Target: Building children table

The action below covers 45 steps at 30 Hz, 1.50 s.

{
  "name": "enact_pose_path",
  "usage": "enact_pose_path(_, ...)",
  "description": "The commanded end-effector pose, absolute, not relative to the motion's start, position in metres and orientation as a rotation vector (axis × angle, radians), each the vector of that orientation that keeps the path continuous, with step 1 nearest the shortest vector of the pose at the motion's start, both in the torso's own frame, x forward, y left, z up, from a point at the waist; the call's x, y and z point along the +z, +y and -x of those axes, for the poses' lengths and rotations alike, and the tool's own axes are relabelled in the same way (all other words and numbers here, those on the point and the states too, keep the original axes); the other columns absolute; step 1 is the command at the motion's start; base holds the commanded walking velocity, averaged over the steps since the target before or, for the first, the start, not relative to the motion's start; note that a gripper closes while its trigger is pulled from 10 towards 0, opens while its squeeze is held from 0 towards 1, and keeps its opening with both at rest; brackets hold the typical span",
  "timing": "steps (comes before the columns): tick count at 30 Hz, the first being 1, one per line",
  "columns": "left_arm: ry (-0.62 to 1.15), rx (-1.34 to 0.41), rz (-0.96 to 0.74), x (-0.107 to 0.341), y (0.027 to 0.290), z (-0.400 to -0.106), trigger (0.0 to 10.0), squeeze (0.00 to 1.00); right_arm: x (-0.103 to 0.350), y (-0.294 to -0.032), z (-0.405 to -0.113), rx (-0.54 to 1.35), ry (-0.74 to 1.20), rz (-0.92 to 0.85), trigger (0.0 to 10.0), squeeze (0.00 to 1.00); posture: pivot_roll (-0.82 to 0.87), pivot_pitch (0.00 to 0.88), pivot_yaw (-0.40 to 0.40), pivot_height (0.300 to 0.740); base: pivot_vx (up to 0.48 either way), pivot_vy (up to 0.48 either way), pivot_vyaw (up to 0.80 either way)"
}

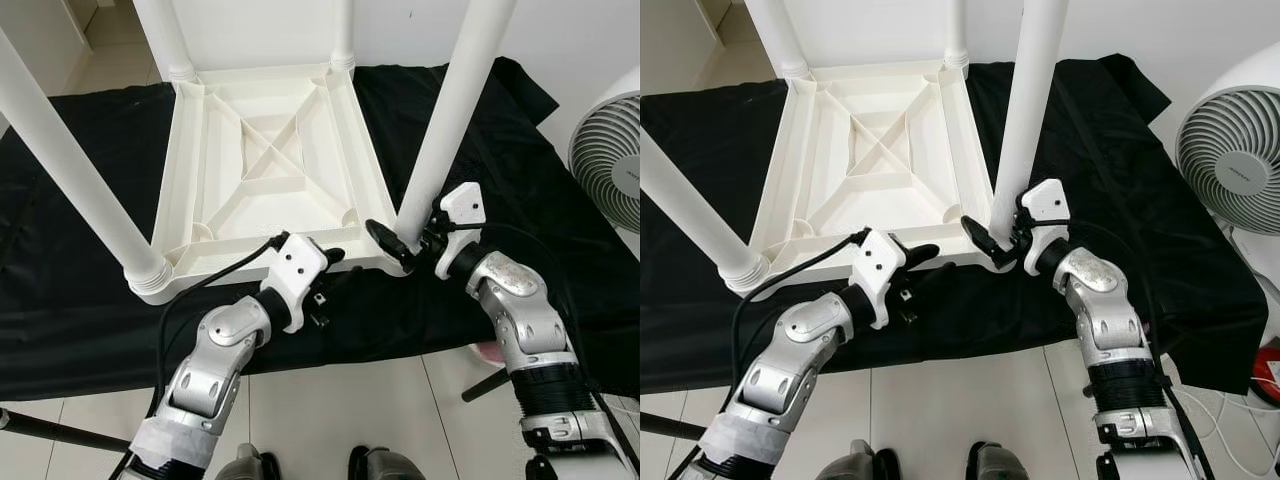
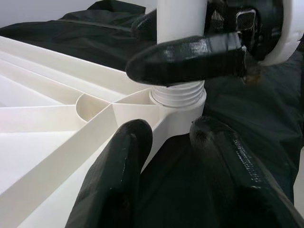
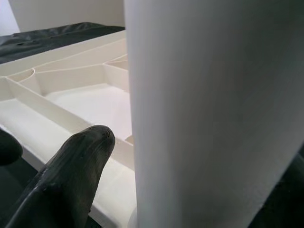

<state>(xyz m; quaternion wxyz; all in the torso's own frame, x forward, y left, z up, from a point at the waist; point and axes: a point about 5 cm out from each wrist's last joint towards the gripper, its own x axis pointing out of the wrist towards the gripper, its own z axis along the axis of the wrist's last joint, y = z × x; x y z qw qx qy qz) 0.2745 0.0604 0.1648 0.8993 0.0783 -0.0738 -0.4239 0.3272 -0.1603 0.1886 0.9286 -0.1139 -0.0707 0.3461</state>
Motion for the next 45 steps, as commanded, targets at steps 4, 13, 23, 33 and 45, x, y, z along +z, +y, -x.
enact_pose_path(4, -0.151, -0.900, -0.159, 0.165, 0.058, -0.271, 10.0, 0.00, 0.186, -0.158, -0.332, 0.761, -0.135, 0.260, 1.4, 0.00, -0.12, 0.095, 0.042, 0.740, 0.000, 0.000, 0.00)
enact_pose_path(13, -0.152, -0.918, -0.163, 0.165, 0.054, -0.270, 10.0, 0.00, 0.173, -0.163, -0.335, 0.785, -0.085, 0.255, 10.0, 0.00, -0.12, 0.101, 0.043, 0.740, 0.000, 0.000, 0.00)
enact_pose_path(23, -0.149, -0.918, -0.161, 0.163, 0.053, -0.270, 10.0, 0.00, 0.170, -0.164, -0.336, 0.604, -0.091, 0.216, 10.0, 0.00, -0.13, 0.107, 0.031, 0.740, 0.000, 0.000, 0.00)
enact_pose_path(33, -0.152, -0.888, -0.153, 0.163, 0.056, -0.272, 10.0, 0.00, 0.156, -0.140, -0.323, 0.142, -0.053, 0.062, 10.0, 0.00, -0.12, 0.102, 0.017, 0.740, 0.000, 0.000, 0.00)
enact_pose_path(45, -0.146, -0.882, -0.154, 0.163, 0.060, -0.272, 10.0, 0.00, 0.158, -0.099, -0.309, 0.149, -0.050, -0.041, 10.0, 0.00, -0.12, 0.094, 0.016, 0.740, 0.000, 0.000, 0.00)
